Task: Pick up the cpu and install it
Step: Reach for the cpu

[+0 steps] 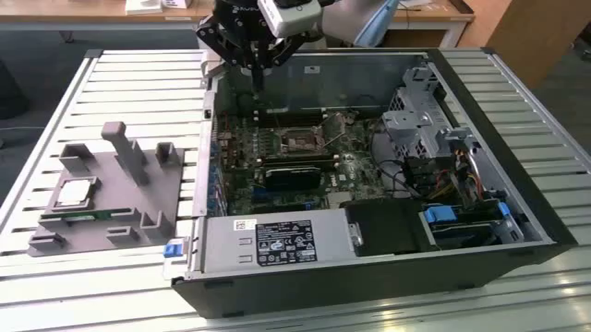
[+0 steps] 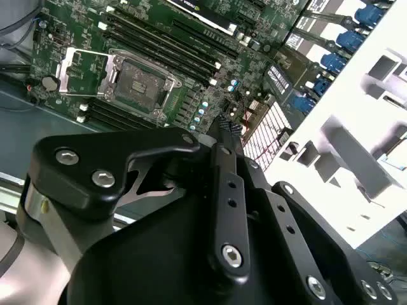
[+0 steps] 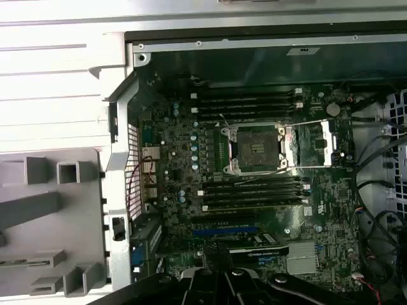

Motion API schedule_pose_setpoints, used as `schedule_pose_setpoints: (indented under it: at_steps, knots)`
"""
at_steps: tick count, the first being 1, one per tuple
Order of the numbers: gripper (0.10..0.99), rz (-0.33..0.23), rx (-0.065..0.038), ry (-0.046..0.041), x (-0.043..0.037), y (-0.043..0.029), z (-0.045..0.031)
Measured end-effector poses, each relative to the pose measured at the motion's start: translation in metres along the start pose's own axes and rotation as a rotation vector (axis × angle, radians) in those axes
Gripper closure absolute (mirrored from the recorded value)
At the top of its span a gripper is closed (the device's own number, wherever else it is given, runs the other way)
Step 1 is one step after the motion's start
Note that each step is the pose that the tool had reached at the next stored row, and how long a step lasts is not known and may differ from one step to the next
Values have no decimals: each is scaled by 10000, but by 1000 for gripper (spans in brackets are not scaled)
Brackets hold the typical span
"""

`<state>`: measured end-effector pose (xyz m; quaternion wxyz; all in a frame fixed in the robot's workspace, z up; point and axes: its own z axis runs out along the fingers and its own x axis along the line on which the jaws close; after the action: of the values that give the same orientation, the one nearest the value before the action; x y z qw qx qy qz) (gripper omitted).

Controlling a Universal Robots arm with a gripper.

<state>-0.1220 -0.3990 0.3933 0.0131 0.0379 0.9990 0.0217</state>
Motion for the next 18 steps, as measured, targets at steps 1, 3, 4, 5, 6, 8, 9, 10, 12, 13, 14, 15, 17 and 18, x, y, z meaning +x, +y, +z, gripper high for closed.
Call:
schedule_pose_setpoints:
  at_steps: [1, 3, 4, 5, 6, 8, 9, 10, 12, 13, 14, 15, 17, 18]
  knots:
    - [980, 0, 0, 0, 0, 0, 0]
    - [980, 0, 0, 0, 0, 0, 0]
    - [980, 0, 0, 0, 0, 0, 0]
    - [980, 0, 0, 0, 1, 0, 0]
    - [980, 1, 1, 0, 6, 0, 0]
    - [980, 1, 1, 0, 27, -2, -1]
    - [980, 0, 1, 0, 40, -3, -1]
    - [980, 0, 0, 0, 56, -4, -2]
    - [980, -1, 0, 0, 94, -7, -3]
    - [980, 0, 0, 0, 120, -9, -3]
    - [980, 1, 0, 0, 150, -11, -4]
    - [980, 1, 0, 0, 178, -13, -5]
    - [980, -1, 1, 0, 239, -18, -7]
    - [980, 0, 0, 0, 272, -20, -7]
